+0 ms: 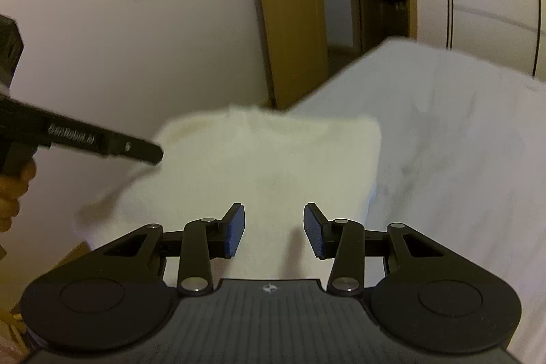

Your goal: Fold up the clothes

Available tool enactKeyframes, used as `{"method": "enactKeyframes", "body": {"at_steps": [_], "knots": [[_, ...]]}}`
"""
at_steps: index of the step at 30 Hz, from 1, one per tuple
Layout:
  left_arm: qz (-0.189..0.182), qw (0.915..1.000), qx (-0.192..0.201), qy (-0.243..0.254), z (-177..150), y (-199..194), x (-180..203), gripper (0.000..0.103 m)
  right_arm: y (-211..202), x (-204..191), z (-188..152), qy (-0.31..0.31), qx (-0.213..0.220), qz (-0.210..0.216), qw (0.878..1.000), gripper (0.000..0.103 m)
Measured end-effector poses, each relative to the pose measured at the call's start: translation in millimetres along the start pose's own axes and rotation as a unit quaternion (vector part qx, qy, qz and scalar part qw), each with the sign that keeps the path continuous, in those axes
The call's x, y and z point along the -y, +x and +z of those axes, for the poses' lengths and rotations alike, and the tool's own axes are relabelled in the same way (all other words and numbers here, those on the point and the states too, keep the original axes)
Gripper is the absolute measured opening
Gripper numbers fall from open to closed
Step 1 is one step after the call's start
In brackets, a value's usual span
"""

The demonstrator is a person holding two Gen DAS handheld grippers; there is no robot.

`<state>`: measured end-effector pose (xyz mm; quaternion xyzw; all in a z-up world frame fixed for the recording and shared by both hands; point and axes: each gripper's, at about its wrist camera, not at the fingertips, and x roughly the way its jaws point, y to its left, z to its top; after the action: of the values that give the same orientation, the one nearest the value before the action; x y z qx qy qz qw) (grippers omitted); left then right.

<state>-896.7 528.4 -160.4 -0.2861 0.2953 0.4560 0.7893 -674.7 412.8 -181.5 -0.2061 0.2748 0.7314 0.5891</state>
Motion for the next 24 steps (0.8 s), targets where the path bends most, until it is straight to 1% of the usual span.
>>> {"method": "enactKeyframes", "body": {"at_steps": [1,3,4,5,7,8,10,11,12,14,16,19,22,24], "knots": [[-0.001,0.9999,-0.005,-0.013,-1,8,-8,0.025,9,3,-3,0.004,-0.012,0.002,1.0,0.043],[-0.009,0.999,-0.003,-0.043,2,8,-21,0.025,11,5,-1,0.003,-0.018,0.015,1.0,0.043],[-0.014,0.9985,0.007,-0.053,5,-1,-24,0.025,9,7,3,0.003,-0.017,0.019,1.0,0.043],[-0.01,0.9978,0.018,-0.064,9,-9,-29,0.025,7,9,8,0.004,-0.015,0.022,1.0,0.043],[0.025,0.9949,0.046,-0.086,18,-21,-43,0.025,7,18,21,0.008,-0.006,0.017,1.0,0.043],[0.048,0.9923,0.053,-0.101,23,-23,-52,0.025,9,24,27,0.01,-0.002,0.011,1.0,0.043],[0.114,0.9828,0.034,-0.141,30,-14,-76,0.022,16,35,38,0.014,0.002,-0.002,1.0,0.043],[0.13,0.9793,0.017,-0.154,34,-8,-84,0.022,23,41,42,0.017,0.001,-0.009,1.0,0.043],[0.112,0.9815,0.016,-0.155,37,-9,-84,0.022,28,46,48,0.018,-0.002,-0.016,1.0,0.043],[0.074,0.9881,0.023,-0.133,42,-15,-71,0.023,33,53,56,0.021,-0.001,-0.022,1.0,0.043],[0.064,0.9915,0.029,-0.109,47,-17,-54,0.023,34,59,61,0.027,0.006,-0.024,0.999,0.044],[0.006,0.991,0.024,-0.132,52,-21,-46,0.024,37,65,62,0.039,-0.001,-0.022,0.999,0.044],[-0.026,0.9905,0.012,-0.134,48,-30,-29,0.029,36,67,59,0.049,-0.01,-0.016,0.999,0.044],[-0.058,0.9859,0.005,-0.157,42,-33,-17,0.029,34,66,57,0.056,-0.014,-0.01,0.998,0.045]]}}
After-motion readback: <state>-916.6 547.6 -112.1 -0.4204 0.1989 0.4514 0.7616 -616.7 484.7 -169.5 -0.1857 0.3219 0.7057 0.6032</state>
